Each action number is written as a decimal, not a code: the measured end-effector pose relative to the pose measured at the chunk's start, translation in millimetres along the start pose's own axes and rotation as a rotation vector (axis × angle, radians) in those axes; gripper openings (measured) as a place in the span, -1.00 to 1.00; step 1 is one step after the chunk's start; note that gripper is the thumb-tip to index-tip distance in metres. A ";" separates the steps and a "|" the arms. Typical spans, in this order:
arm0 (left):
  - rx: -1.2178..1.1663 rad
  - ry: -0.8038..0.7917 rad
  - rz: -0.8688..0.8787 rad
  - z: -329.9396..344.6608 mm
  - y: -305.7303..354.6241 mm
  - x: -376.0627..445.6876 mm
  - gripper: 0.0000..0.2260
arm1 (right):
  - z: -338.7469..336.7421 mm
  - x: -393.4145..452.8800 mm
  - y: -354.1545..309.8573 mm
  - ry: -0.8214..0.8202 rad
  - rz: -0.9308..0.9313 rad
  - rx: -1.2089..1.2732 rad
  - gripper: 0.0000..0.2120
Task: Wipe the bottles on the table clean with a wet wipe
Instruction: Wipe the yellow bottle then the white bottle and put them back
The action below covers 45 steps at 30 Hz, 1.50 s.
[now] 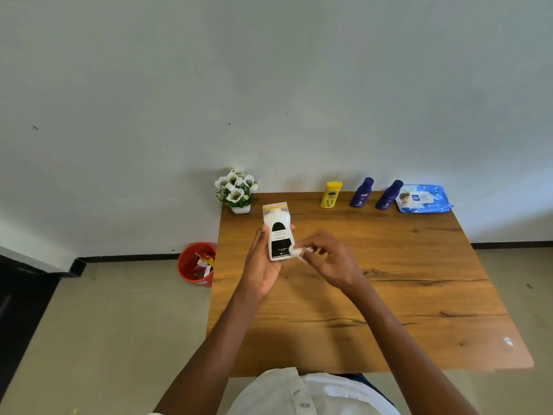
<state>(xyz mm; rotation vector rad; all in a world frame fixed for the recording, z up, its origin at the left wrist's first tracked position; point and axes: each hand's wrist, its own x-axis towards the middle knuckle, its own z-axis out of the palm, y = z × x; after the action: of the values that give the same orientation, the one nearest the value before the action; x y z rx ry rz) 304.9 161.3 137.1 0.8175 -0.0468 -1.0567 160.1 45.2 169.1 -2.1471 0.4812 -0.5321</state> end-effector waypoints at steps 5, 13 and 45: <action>-0.037 -0.021 -0.062 2.7 2.5 -2.7 -0.21 | -9.1 8.7 0.3 0.198 0.195 0.159 -0.87; -0.069 -0.058 -0.134 14.7 9.2 -9.8 -0.18 | -4.7 17.4 -19.7 0.285 0.236 0.326 -0.88; 0.545 -0.237 0.048 11.3 32.4 -10.5 -0.36 | -12.9 31.0 -46.5 0.288 -0.327 -0.437 -0.85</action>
<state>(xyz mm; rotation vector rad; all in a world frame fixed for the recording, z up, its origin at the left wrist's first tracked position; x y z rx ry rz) 319.2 170.6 168.6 1.1676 -0.5725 -1.1059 186.1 47.2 220.1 -2.6026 0.4321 -1.0053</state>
